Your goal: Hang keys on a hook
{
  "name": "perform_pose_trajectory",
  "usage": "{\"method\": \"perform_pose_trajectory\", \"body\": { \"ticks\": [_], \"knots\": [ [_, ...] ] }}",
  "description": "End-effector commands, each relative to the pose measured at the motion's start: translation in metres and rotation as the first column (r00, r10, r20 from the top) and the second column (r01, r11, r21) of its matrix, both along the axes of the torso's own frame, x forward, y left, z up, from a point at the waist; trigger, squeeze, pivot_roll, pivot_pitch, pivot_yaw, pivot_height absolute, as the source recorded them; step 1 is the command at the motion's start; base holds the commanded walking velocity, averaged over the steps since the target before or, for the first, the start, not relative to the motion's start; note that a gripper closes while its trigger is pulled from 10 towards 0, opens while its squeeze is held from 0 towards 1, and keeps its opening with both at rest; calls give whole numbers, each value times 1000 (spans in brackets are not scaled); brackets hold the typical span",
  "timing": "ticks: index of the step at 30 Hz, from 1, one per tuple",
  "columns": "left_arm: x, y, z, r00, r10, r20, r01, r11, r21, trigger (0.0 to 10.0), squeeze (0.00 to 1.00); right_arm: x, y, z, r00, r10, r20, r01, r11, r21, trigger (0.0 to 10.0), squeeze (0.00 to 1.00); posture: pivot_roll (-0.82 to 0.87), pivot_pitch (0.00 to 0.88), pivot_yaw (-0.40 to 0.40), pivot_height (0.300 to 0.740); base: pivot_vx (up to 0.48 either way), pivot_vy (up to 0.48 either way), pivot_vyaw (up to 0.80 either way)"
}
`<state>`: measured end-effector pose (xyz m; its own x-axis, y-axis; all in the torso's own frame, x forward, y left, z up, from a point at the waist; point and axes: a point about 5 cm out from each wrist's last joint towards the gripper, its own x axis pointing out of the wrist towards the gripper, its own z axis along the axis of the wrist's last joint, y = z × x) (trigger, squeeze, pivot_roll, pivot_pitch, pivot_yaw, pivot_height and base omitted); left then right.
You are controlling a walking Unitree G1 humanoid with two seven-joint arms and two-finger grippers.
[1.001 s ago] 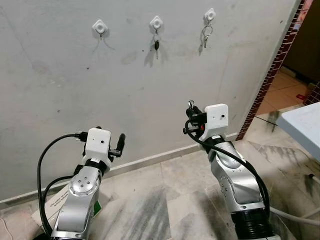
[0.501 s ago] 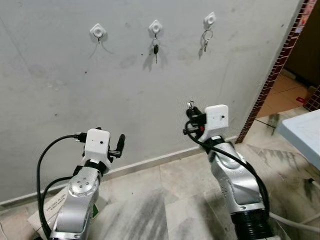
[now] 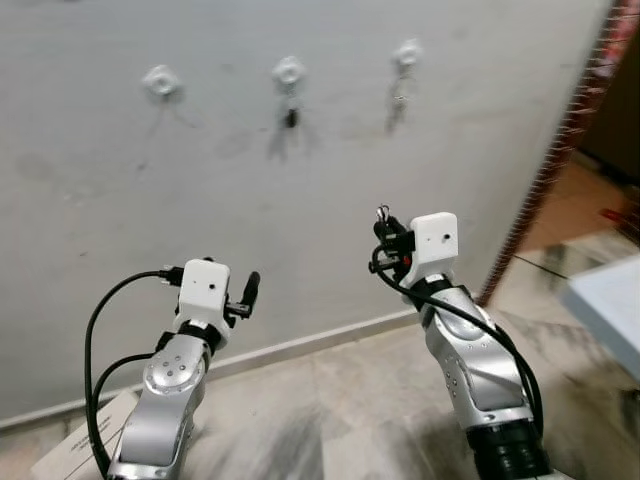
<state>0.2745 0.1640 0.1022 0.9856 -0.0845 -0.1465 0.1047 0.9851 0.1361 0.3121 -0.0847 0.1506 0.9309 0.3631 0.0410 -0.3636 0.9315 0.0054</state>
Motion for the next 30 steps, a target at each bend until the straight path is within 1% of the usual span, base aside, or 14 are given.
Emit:
{"method": "perform_pose_trajectory", "body": {
  "ticks": [1, 6, 12, 14, 19, 20, 30],
  "knots": [
    [0, -3, 2, 1000, 2, 6, -2, 1000, -4, 10000, 0, 1, -6, 1, 1000, -11, 11, 11, 1000, -13, 10000, 0, 97, 0, 42, 740, 0, 0, 800],
    [1, -2, 1, 1000, 18, -3, -18, 1000, -8, 10000, 0, 0, -6, 1, 1000, -11, 10, 11, 1000, -12, 10000, 0, 96, 0, 42, 740, 0, 0, 800],
    [1, -3, 1, 1000, 7, -8, -7, 1000, -14, 10000, 0, 1, -7, 1, 1000, -16, 9, 16, 1000, -8, 10000, 0, 94, 0, 41, 740, 0, 0, 723],
    [1, -4, 1, 1000, -1, -6, 1, 1000, -18, 10000, 0, 2, -7, 1, 1000, -21, 2, 21, 1000, 3, 10000, 0, 94, 0, 41, 740, 0, 0, 0],
    [0, -4, 1, 1000, -9, -6, 9, 1000, -21, 10000, 0, 2, -7, 2, 1000, -19, 5, 19, 1000, 0, 10000, 0, 97, 5, 41, 740, 0, 0, 0],
    [0, -4, 1, 1000, -11, -3, 11, 999, -33, 10000, 0, 2, -7, 1, 1000, -19, 3, 19, 1000, -1, 10000, 0, 96, 5, 40, 740, 0, 0, 0],
    [-1, -7, 2, 999, -37, 5, 37, 998, -59, 10000, 0, 1, -7, 2, 1000, -12, 2, 12, 1000, -8, 10000, 0, 92, 10, 34, 740, 30, 0, 0]
  ]
}}
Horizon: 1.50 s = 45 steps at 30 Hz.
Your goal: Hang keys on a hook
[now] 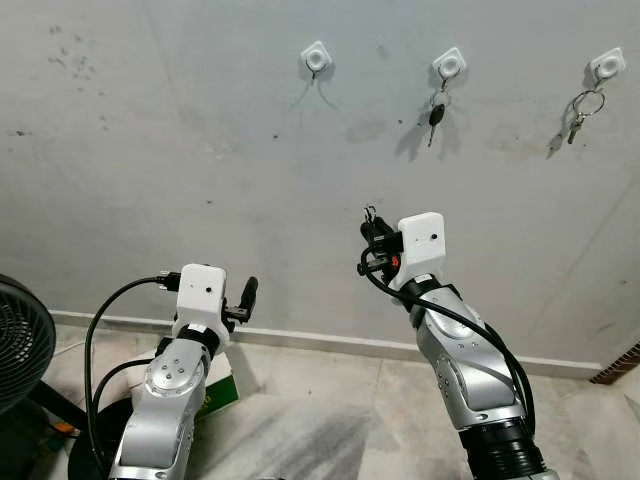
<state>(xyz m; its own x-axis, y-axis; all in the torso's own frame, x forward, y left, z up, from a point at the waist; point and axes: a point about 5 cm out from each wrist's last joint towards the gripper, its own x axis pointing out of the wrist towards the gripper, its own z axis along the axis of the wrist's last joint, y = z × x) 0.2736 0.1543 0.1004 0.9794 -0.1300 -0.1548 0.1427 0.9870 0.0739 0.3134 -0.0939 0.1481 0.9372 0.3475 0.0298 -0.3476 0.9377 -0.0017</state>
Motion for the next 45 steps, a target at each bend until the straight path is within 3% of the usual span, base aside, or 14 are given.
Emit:
{"method": "perform_pose_trajectory", "body": {
  "ticks": [1, 24, 38, 45],
  "knots": [
    [0, 2, 5, 1000, -1, 21, 1, 1000, 1, 10000, 0, 0, 2, 4, 1000, 5, 10, -5, 1000, 2, 10000, 0, 92, 11, 34, 740, 300, 0, 0],
    [-6, 3, 3, 1000, -14, 10, 14, 1000, -7, 10000, 0, -8, -2, 0, 1000, 19, -7, -19, 1000, -7, 10000, 0, 85, 13, 32, 740, 381, 0, 0],
    [-32, 29, 6, 994, 106, -9, -106, 994, 16, 10000, 0, -22, -13, -5, 999, 20, -33, -21, 1000, -21, 10000, 0, 108, 12, 29, 740, 41, 0, 0],
    [-51, 29, 5, 993, 108, -52, -107, 994, 23, 10000, 0, -48, -29, 1, 999, 1, -52, -1, 1000, -11, 10000, 0, 114, 12, 27, 740, 0, 118, 0]
  ]
}}
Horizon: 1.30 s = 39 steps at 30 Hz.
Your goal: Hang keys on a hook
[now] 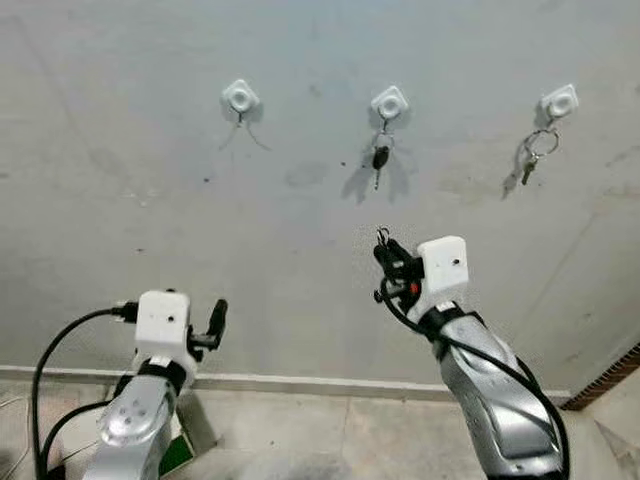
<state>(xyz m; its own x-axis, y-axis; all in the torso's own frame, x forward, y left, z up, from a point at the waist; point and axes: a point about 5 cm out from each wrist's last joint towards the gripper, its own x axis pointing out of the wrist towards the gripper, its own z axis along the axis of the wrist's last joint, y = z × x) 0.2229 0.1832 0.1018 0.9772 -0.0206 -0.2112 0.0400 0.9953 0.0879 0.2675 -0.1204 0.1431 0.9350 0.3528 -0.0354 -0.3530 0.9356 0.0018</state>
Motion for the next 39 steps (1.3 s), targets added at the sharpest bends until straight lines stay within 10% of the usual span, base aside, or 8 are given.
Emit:
{"method": "perform_pose_trajectory", "body": {
  "ticks": [1, 21, 39],
  "knots": [
    [-2, 0, 4, 1000, 0, -2, 0, 1000, 2, 10000, 0, -4, -3, 6, 1000, -6, 8, 6, 1000, 9, 10000, 0, 114, 12, 27, 740, 0, 465, 0],
    [4, -2, 7, 1000, -4, -16, 3, 1000, -21, 10000, 0, -17, -14, 4, 997, -48, -67, 48, 999, -4, 10000, 0, 100, 14, 37, 740, 0, 461, 0],
    [8, -15, 17, 992, -114, 56, 119, 990, -76, 10000, 0, -15, -14, 15, 998, -62, -17, 62, 998, -8, 10000, 0, 85, 15, 39, 740, 0, 0, 0]
  ]
}}
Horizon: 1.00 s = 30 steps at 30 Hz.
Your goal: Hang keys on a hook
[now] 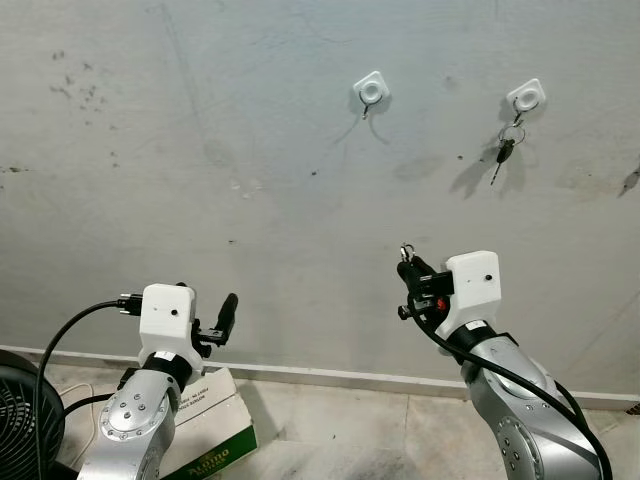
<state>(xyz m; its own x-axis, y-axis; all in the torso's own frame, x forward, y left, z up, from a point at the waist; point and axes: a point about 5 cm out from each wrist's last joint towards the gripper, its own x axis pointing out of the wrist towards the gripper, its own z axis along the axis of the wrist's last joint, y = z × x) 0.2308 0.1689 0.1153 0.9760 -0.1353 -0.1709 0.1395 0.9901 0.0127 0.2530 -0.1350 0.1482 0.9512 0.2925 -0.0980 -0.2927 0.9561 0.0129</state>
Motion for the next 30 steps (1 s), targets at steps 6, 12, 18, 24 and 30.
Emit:
{"method": "perform_pose_trajectory", "body": {
  "ticks": [6, 12, 18, 24, 30],
  "knots": [
    [1, -4, 3, 999, -35, 18, 35, 999, -8, 10000, 0, 0, 2, 11, 999, 10, 50, -11, 1000, 2, 10000, 0, 86, 17, 36, 740, 227, 0, 0],
    [1, -6, 3, 999, -45, 21, 45, 999, -13, 10000, 0, 0, 5, 10, 999, 25, 47, -25, 1000, 3, 10000, 0, 85, 18, 36, 740, 337, 0, 0],
    [1, -7, 2, 999, -51, 17, 52, 999, -11, 10000, 0, 0, 7, 9, 999, 29, 43, -30, 1000, 8, 10000, 0, 86, 21, 36, 740, 354, 0, 0],
    [0, -7, 2, 998, -55, 14, 55, 998, -9, 10000, 0, -1, 9, 8, 999, 35, 38, -36, 999, 12, 10000, 0, 87, 20, 37, 740, 356, 0, 0],
    [0, -7, 2, 998, -55, 12, 55, 998, -6, 10000, 0, -1, 10, 7, 999, 37, 34, -38, 999, 14, 10000, 0, 90, 20, 38, 740, 338, 0, 0]
  ]
}}
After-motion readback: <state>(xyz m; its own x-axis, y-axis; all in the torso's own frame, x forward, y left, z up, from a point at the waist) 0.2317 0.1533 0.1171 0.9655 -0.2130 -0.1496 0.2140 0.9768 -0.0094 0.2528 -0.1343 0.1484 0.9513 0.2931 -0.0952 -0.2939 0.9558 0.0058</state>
